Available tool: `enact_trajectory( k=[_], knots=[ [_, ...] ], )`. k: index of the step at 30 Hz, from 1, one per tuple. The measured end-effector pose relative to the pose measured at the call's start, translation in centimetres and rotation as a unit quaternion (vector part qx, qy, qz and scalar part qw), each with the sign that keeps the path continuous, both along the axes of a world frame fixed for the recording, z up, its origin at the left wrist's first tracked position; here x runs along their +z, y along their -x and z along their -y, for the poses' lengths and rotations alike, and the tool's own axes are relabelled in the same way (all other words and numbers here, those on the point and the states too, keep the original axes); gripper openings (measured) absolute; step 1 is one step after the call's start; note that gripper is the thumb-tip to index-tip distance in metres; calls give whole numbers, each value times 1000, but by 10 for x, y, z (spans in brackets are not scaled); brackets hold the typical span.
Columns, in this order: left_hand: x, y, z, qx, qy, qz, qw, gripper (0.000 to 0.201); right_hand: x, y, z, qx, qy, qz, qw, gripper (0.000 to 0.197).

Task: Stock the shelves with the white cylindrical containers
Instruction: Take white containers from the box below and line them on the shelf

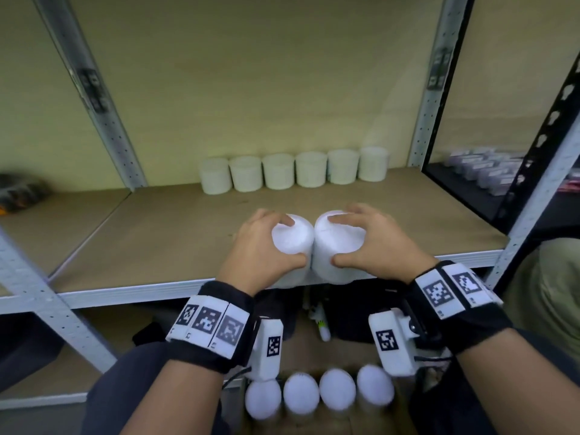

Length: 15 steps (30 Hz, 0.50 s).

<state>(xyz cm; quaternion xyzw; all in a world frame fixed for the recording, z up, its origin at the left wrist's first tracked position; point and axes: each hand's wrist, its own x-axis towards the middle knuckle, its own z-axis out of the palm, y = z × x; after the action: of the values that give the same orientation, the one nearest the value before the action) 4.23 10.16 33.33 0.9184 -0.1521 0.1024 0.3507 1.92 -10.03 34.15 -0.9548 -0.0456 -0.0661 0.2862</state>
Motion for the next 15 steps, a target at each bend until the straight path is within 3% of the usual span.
enact_trajectory(
  k=[8, 15],
  knots=[
    [-25, -33, -2, 6, -12, -27, 1000, 44, -22, -32, 7, -53, -42, -12, 998, 57],
    [-28, -35, -3, -6, -26, -36, 999, 45, -23, -34, 4, -44, -8, -8, 999, 59]
  ],
)
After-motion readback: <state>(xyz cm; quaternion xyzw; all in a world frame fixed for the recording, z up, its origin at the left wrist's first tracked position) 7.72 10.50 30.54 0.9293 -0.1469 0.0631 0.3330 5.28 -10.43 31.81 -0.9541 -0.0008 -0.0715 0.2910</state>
